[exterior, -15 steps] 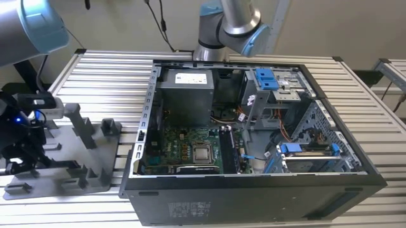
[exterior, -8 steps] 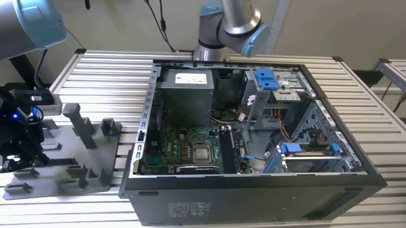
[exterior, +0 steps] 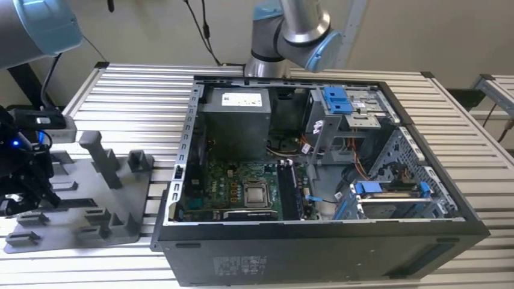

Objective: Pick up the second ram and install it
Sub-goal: 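Pick up the second ram and move it above second insertion slot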

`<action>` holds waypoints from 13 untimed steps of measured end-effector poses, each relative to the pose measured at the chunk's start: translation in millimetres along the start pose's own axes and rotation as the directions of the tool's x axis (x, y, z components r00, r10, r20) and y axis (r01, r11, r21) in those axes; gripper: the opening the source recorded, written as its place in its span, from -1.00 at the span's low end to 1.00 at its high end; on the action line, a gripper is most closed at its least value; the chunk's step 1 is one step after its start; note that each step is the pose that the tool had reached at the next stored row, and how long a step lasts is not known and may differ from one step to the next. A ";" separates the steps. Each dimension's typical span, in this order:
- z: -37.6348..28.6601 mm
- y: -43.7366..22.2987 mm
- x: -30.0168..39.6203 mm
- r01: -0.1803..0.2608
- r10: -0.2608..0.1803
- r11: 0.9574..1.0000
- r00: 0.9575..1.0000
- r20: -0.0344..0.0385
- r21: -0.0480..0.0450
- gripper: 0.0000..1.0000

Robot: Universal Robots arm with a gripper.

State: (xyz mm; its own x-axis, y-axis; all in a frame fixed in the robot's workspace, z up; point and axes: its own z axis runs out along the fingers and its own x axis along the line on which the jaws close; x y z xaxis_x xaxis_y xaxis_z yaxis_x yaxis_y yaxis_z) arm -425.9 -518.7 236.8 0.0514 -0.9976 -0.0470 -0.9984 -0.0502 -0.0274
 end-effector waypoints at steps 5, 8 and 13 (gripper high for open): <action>-6.3 -0.1 -0.3 0.000 0.000 1.000 1.000 0.000 0.000 -0.72; -10.9 -0.3 -0.5 0.000 0.000 1.000 1.000 0.000 0.000 -0.72; -18.3 -0.5 -0.9 0.000 0.000 1.000 1.000 0.000 0.000 -0.72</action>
State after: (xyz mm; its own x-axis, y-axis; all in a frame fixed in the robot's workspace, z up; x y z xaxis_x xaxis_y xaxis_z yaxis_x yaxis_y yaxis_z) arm -425.9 -518.7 255.2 0.0514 -0.9976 -0.0469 -0.9984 -0.0501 -0.0273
